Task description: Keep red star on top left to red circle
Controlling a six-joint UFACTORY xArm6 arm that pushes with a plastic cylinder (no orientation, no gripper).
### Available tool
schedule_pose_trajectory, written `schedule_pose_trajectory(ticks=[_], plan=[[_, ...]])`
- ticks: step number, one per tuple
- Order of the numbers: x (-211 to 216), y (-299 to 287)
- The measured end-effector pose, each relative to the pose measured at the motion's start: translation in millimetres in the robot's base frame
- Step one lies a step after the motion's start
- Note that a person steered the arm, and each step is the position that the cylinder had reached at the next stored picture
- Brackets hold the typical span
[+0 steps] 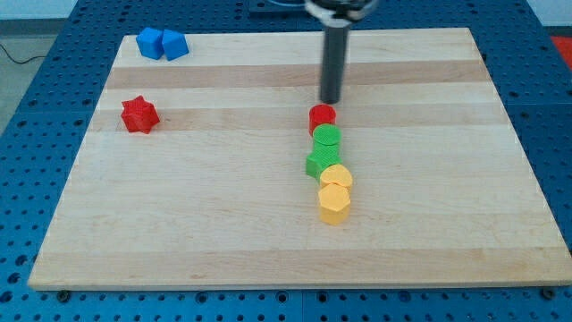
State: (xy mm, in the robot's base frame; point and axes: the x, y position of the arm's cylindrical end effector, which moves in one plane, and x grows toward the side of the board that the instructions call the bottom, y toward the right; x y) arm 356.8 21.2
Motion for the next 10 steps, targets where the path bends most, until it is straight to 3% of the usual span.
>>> schedule_pose_trajectory(ticks=[2, 4, 5, 7, 9, 10], plan=[[71, -93], [103, -274], [101, -322], [69, -322], [63, -234], [81, -256]])
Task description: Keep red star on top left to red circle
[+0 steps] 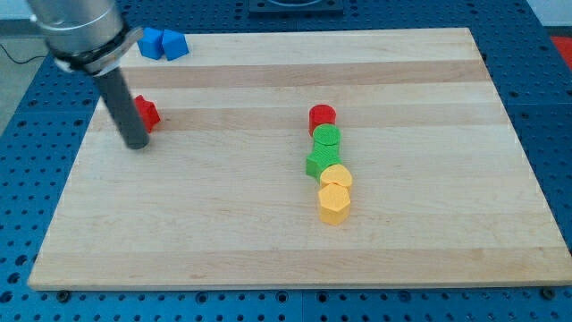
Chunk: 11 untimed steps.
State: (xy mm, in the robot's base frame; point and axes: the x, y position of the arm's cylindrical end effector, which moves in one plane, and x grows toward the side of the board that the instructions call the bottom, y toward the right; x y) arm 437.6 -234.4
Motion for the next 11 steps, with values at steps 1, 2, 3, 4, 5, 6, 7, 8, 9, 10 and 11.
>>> schedule_pose_trajectory(ticks=[1, 2, 3, 4, 5, 6, 7, 8, 9, 10, 11], plan=[[-1, -61], [-39, -52], [-57, 35], [-57, 136], [-57, 157], [-61, 157], [-73, 164], [-76, 189], [-89, 207], [-99, 208], [-126, 188]])
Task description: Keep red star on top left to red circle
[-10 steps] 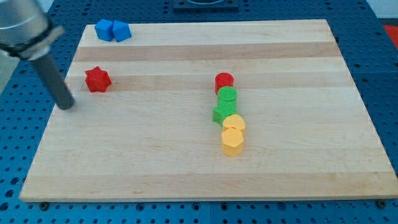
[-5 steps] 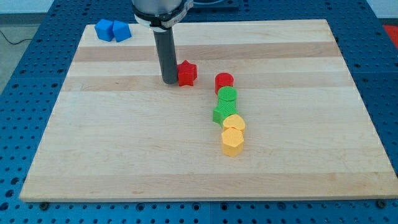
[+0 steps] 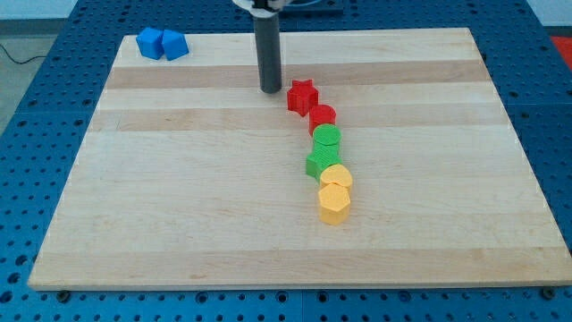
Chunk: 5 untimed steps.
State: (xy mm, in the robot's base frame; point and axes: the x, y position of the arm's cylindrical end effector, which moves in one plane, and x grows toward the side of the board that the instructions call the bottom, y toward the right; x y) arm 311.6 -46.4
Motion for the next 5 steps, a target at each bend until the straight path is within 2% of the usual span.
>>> schedule_pose_trajectory(ticks=[1, 3, 5], plan=[[-11, 10], [11, 40], [13, 53]])
